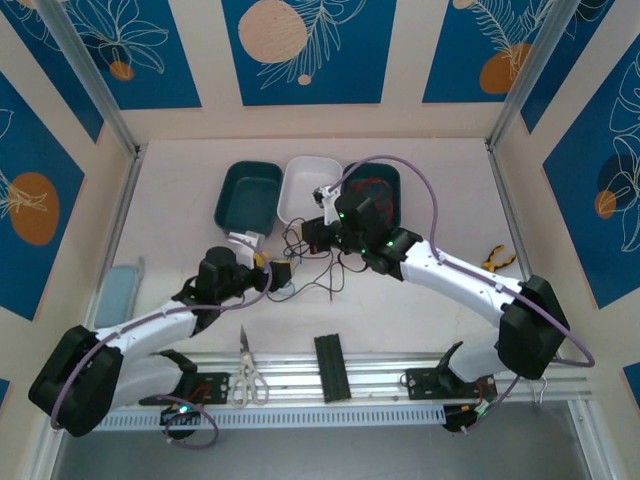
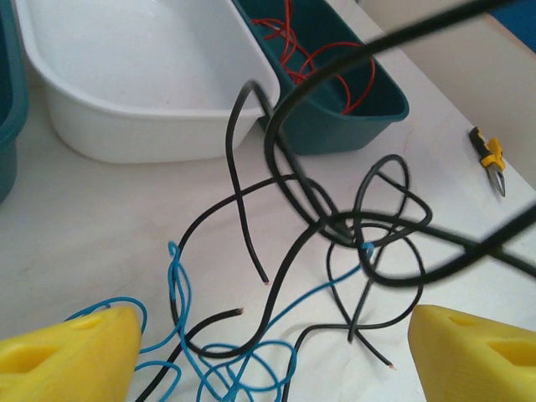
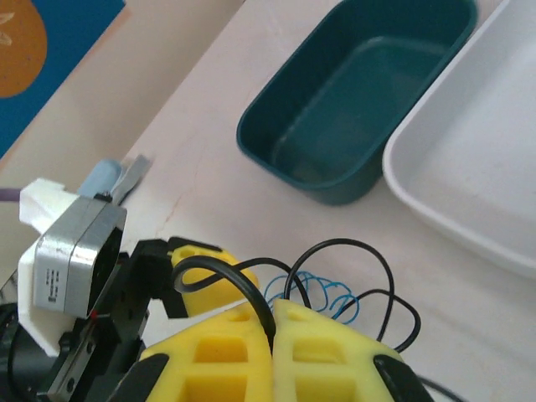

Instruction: Untangle the cables

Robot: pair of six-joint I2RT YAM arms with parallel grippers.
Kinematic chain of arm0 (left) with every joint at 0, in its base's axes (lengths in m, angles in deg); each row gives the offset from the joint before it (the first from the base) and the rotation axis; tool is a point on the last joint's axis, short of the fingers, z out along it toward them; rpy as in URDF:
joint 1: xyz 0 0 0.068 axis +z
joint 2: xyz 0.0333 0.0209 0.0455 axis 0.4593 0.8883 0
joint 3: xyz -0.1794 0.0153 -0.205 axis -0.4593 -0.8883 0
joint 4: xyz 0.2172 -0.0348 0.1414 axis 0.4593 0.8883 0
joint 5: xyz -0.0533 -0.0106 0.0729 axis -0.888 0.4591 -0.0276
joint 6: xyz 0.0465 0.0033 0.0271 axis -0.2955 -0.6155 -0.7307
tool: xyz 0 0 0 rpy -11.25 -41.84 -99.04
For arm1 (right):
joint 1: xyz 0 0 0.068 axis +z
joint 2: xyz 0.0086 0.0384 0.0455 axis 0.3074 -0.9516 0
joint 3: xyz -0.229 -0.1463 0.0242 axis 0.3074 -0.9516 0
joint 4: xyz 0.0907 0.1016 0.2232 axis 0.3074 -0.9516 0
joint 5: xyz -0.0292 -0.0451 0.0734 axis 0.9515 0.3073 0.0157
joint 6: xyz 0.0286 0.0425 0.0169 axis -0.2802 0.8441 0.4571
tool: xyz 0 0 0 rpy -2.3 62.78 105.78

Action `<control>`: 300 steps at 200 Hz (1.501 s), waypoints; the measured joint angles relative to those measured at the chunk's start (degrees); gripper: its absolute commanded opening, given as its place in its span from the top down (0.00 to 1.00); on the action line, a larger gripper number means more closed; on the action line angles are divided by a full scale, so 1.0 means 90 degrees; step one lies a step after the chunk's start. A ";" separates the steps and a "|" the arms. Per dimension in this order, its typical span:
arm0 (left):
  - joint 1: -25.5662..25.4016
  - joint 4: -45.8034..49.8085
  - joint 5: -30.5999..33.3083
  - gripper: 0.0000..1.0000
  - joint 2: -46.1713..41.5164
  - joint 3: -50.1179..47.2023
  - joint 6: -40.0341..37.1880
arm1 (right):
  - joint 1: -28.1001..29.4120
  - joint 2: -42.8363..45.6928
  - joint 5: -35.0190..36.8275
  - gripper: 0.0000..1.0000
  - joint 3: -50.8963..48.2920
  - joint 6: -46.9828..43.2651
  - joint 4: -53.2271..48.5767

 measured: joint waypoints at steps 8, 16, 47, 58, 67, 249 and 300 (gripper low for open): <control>-0.0012 -0.0039 0.0000 0.17 0.0027 0.0024 0.0000 | 0.0000 0.0090 0.0185 1.00 -0.0051 0.0032 0.0066; -0.0019 -0.0087 -0.0002 0.17 0.0044 0.0029 0.0000 | 0.0002 0.0165 0.0364 1.00 -0.0107 0.0087 0.0112; -0.0041 -0.0121 0.0000 0.16 0.0049 0.0029 0.0000 | 0.0056 0.0369 0.1071 1.00 -0.0420 0.0384 0.0308; -0.0044 -0.0129 0.0000 0.16 0.0049 0.0029 0.0000 | 0.0061 0.0464 0.1098 1.00 -0.0573 0.0386 0.0374; -0.0044 -0.0129 0.0000 0.15 0.0049 0.0027 0.0000 | 0.0061 0.0539 0.1093 1.00 -0.0687 0.0384 0.0444; -0.0058 -0.1139 -0.0226 0.19 0.0338 -0.0352 -0.0758 | -0.0109 0.0593 -0.1241 1.00 -0.0884 0.0432 0.1656; -0.0097 -0.1683 -0.0447 0.64 0.1188 -0.0352 -0.0653 | -0.0109 0.0406 -0.1426 1.00 -0.0707 0.0556 0.1729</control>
